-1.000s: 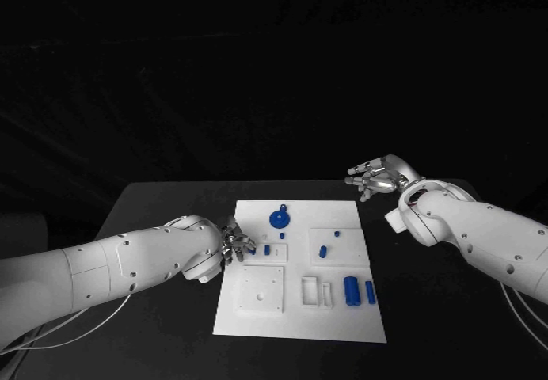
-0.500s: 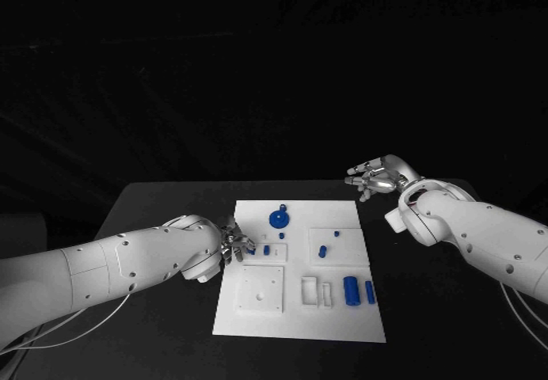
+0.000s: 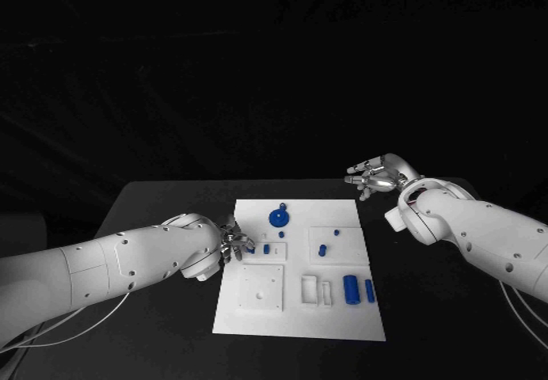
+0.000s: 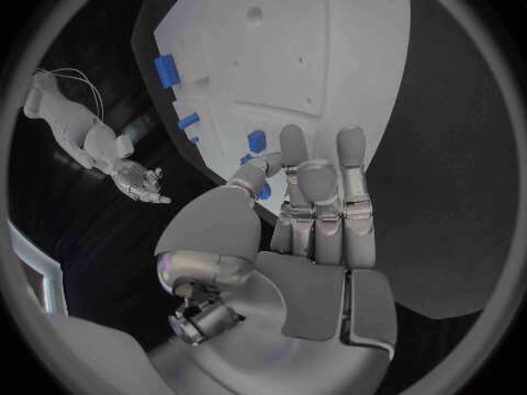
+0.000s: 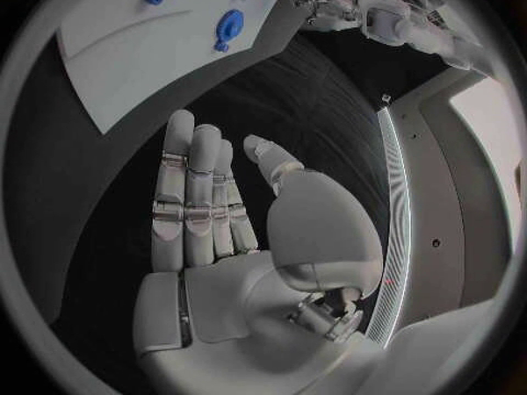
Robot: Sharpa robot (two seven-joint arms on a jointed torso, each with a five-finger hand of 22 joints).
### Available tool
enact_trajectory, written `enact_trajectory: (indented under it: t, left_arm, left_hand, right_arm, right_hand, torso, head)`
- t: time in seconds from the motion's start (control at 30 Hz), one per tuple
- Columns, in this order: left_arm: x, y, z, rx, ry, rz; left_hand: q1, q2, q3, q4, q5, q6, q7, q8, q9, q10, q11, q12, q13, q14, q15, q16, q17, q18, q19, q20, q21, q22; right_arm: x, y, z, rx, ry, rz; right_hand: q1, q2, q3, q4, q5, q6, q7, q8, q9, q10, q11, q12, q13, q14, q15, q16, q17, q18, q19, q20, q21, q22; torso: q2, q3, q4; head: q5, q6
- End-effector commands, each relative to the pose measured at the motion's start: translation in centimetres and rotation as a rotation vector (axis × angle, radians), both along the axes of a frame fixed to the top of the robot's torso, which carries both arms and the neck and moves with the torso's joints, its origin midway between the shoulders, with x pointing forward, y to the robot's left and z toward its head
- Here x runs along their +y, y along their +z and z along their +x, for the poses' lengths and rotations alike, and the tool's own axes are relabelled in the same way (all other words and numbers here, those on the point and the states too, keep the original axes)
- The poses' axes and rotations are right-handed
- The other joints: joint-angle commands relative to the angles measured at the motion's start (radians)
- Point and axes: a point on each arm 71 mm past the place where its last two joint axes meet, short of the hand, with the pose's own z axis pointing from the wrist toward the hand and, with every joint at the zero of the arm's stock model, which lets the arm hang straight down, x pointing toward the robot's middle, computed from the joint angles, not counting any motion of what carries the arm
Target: Assemble the parts on the task board
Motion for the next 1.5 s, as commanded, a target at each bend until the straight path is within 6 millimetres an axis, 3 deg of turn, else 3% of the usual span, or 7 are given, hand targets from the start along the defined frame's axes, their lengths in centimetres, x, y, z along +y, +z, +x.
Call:
enact_trajectory:
  t: [0.03,0.83,1.5]
  left_arm:
    - [0.02,-0.57,-0.28,0.037,-0.015,0.023]
    - [-0.21,-0.69,-0.18,0.055,-0.03,0.031]
    - [-0.39,-0.72,0.02,0.052,-0.033,0.032]
  left_hand:
    - [0.003,-0.004,-0.001,-0.001,-0.003,0.147,-0.106,0.008,0.003,0.041,-0.016,0.008,0.001,-0.001,-0.008,0.006,0.002,0.001,0.001,-0.004,0.004,0.016]
    - [0.007,-0.002,-0.018,0.024,-0.059,0.161,-0.111,0.01,0.004,0.041,-0.017,0.019,0.008,0.0,-0.007,0.013,0.004,-0.003,0.004,-0.003,-0.003,0.014]
    - [0.009,0.0,-0.019,0.039,-0.072,0.169,-0.113,0.009,0.003,0.041,-0.018,0.026,0.015,-0.002,-0.007,0.02,0.008,-0.003,0.006,-0.002,-0.006,0.014]
  right_arm:
    - [0.18,-0.01,-0.02,0.005,0.015,0.001]
    - [0.43,0.02,-0.1,0.008,0.025,0.001]
    - [0.46,0.04,-0.12,0.008,0.026,0.002]
  right_hand:
    - [-0.005,0.002,0.0,-0.007,0.006,-0.005,0.003,0.001,-0.001,-0.006,-0.001,-0.001,-0.001,-0.005,0.004,-0.003,-0.001,0.001,0.022,0.006,0.002,-0.001]
    - [-0.006,0.003,0.0,-0.006,0.006,-0.004,0.003,0.001,-0.001,-0.006,-0.001,0.0,-0.001,-0.005,0.005,-0.002,-0.001,0.001,0.021,0.006,0.005,-0.005]
    - [-0.006,0.003,0.0,-0.006,0.006,-0.004,0.003,0.001,-0.001,-0.006,-0.001,0.0,-0.001,-0.005,0.005,-0.002,-0.001,0.001,0.021,0.006,0.005,-0.005]
  torso:
    - [0.0,0.0006,-0.0004]
    - [0.0,0.0008,-0.0007]
    - [0.0,0.0005,0.0002]
  head:
    - [0.0,-0.001]
    - [-0.002,-0.004]
    - [-0.004,-0.006]
